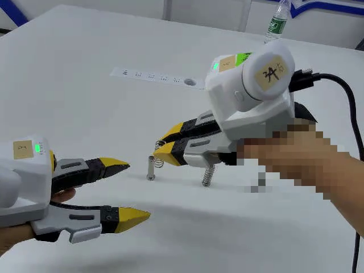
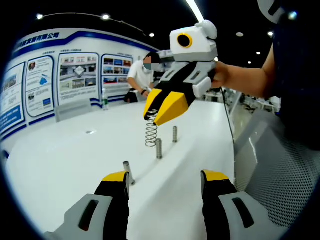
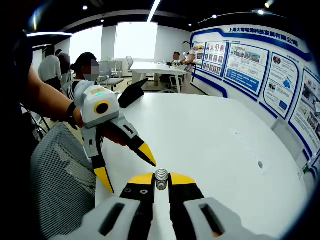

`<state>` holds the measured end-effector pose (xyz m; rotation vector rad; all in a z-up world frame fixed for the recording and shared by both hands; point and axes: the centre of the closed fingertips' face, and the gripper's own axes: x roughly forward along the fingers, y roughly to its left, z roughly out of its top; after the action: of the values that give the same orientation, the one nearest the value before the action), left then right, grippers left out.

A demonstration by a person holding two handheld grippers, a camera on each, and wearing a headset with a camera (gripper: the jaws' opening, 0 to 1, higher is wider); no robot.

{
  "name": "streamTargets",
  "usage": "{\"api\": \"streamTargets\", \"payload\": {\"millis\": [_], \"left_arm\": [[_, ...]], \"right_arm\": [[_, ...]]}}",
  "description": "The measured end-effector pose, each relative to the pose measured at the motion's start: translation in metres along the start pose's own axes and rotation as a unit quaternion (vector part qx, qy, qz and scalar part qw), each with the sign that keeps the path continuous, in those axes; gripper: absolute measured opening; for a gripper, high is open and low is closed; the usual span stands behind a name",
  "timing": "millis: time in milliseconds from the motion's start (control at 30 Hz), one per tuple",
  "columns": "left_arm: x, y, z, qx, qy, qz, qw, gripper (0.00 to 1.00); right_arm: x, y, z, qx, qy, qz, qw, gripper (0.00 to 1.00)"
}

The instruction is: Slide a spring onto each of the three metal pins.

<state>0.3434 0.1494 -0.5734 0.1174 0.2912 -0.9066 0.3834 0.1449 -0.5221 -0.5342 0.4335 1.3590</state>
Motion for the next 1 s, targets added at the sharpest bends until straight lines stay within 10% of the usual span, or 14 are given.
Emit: {"api": "streamTargets", "payload": {"millis": [1000], "left_arm": [[-0.003, 0.006, -0.003, -0.014, 0.002, 0.017, 0.9997, 0.7]], "right_arm": [[0.046, -0.035, -0.019, 0.051, 0.001, -0.026, 0.9984, 0.12]]}}
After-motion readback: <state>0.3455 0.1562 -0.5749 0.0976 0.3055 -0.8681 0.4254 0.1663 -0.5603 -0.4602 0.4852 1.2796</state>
